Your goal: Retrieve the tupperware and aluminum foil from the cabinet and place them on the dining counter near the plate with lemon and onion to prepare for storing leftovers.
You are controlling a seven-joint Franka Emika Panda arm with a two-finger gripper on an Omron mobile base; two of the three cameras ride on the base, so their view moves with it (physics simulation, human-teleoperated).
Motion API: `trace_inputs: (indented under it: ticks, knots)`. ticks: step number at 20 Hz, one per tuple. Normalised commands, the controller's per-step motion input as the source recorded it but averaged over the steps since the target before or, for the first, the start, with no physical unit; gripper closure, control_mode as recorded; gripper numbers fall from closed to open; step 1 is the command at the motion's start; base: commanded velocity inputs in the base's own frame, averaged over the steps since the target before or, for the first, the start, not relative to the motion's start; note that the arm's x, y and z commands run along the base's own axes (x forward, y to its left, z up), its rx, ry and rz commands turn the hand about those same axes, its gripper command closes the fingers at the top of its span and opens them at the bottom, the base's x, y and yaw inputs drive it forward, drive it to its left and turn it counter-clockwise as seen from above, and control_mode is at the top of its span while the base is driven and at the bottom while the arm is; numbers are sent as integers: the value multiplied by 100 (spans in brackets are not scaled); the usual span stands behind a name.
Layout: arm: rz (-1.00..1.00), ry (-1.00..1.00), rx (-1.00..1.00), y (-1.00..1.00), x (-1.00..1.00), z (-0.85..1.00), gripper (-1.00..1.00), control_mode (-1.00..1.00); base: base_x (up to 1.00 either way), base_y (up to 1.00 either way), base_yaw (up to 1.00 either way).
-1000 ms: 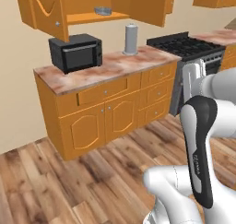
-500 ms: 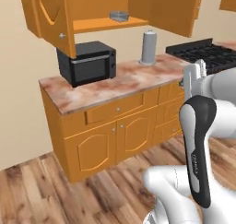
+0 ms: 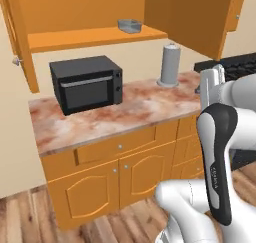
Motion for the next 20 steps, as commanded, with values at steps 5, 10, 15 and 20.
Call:
trace_inputs:
  ticks: [5, 10, 15, 20]
  knots:
    - [0, 0, 0, 0, 0, 0, -100, 100, 100, -17, 19]
    - [0, 0, 0, 0, 0, 0, -100, 100, 100, 0, 19]
    - [0, 0, 0, 0, 0, 0, -100, 100, 98, -1, 13]
    - [5, -6, 0, -1, 15, 10, -100, -100, 29, 0, 3]
